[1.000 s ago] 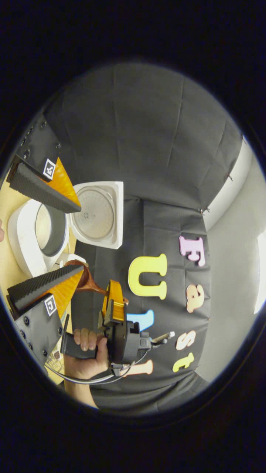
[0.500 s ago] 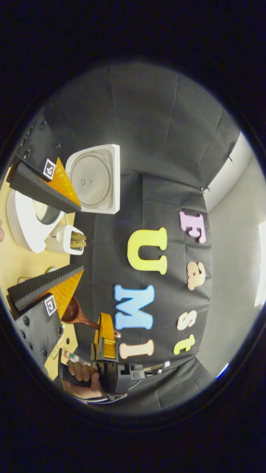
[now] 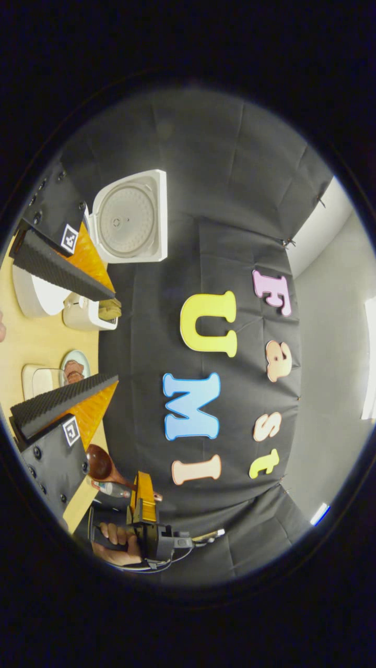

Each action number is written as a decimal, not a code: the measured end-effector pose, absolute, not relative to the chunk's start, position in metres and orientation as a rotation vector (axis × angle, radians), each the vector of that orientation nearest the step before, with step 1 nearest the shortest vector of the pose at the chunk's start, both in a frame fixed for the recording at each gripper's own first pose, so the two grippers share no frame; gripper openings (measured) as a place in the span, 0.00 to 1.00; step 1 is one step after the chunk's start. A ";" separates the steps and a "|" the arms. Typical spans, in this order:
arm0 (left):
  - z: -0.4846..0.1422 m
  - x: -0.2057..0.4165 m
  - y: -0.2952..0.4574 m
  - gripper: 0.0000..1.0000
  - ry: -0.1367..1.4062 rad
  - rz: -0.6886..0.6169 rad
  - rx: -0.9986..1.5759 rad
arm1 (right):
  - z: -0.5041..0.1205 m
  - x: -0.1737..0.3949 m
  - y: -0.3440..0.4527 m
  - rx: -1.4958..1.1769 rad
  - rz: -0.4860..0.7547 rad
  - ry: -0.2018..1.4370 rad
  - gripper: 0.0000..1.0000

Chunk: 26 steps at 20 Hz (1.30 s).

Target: Close the left gripper, press the button to open the rice cooker; take a wooden spoon from the chopstick holder with the right hand, scoop a spoonful of rice and pour it into the rice cooker, then put the wooden spoon back into the chopstick holder.

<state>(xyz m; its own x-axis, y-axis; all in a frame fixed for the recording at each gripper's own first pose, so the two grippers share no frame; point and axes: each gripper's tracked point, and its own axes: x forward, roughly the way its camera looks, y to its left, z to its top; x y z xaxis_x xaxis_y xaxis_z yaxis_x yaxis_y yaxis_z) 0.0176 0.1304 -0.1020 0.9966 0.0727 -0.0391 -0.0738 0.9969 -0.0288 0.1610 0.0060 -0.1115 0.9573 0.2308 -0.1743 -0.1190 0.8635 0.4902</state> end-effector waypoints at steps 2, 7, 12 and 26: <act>-0.105 0.015 0.128 0.98 0.050 0.083 -0.031 | -0.123 0.162 -0.022 0.503 0.129 0.233 0.07; -0.105 0.003 0.133 0.98 0.071 0.125 -0.005 | -0.164 0.165 -0.084 0.461 -0.017 0.251 0.07; -0.107 -0.010 0.141 0.97 0.104 0.179 0.000 | -0.214 0.174 -0.124 0.424 -0.140 0.287 0.07; -0.102 -0.011 0.158 0.97 0.117 0.248 0.008 | -0.309 0.185 -0.136 0.406 -0.254 0.423 0.07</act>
<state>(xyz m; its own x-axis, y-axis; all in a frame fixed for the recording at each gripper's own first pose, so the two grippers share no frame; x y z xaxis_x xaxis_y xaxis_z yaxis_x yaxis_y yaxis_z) -0.0114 0.1579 -0.1023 0.9627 0.2450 -0.1149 -0.2441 0.9695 0.0223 0.1848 -0.1360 -0.3093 0.8822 -0.1540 -0.4449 0.3200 0.8893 0.3267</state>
